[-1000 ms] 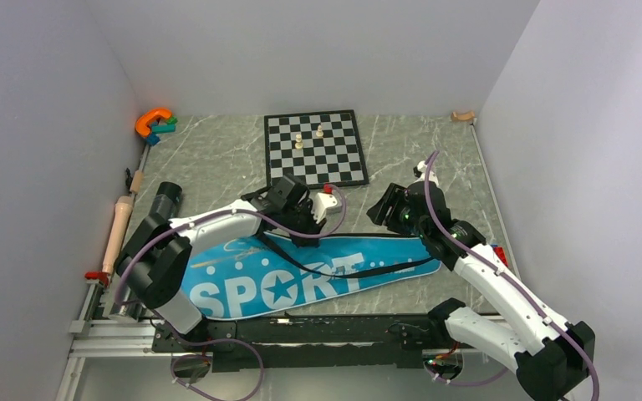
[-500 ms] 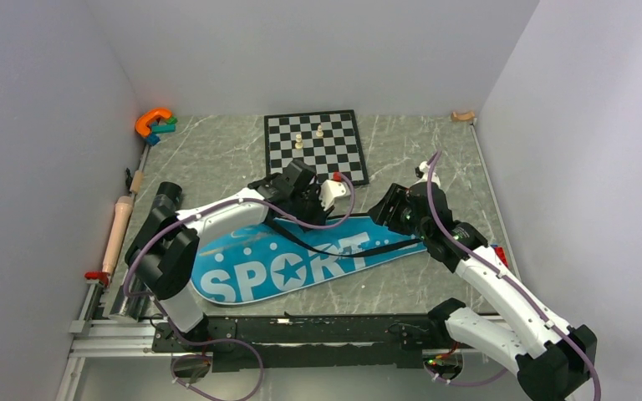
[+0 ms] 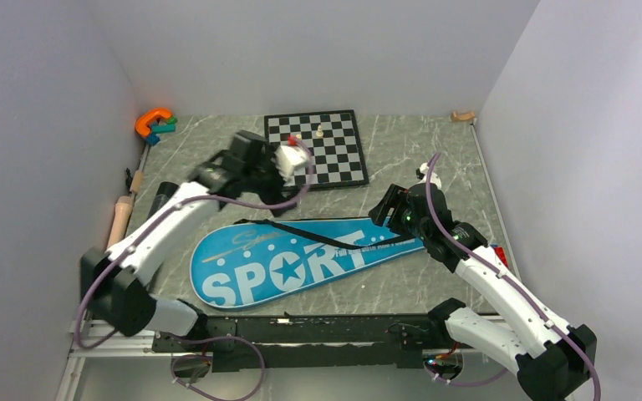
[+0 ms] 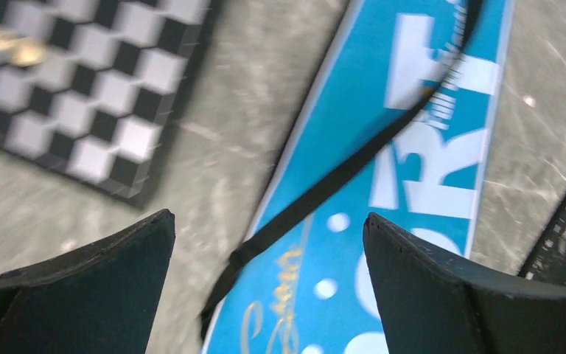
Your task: Pack up the badminton gear
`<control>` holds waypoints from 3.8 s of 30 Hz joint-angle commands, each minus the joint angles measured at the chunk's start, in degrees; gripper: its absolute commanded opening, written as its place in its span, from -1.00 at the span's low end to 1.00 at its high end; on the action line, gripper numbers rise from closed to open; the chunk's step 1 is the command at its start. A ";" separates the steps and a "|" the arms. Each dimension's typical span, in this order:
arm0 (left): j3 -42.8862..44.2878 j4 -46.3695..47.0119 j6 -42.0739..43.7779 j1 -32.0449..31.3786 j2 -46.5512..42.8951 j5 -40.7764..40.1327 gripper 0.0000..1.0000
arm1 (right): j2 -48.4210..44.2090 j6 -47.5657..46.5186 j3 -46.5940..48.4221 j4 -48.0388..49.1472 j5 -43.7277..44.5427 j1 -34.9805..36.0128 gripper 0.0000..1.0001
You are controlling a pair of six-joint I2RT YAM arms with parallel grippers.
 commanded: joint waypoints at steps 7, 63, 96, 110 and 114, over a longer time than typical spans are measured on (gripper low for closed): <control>-5.90 -11.32 0.81 32.00 -14.42 -16.17 0.99 | 1.76 -2.53 4.10 -1.10 1.22 0.01 0.63; -8.26 -35.39 26.49 55.87 -20.44 17.83 -1.00 | 4.92 -3.19 20.29 -12.18 4.14 0.13 0.25; 24.27 -20.43 17.11 -5.20 29.22 -8.97 -0.89 | -2.85 -1.68 10.51 -12.49 9.71 -0.13 0.34; 16.34 -13.65 13.05 -5.47 20.79 -10.57 0.99 | -3.87 -2.09 8.61 -11.18 9.99 -0.27 0.49; 14.90 -15.23 9.51 -5.46 14.63 -11.01 0.99 | -4.00 -2.35 8.80 -11.19 10.16 -0.31 0.54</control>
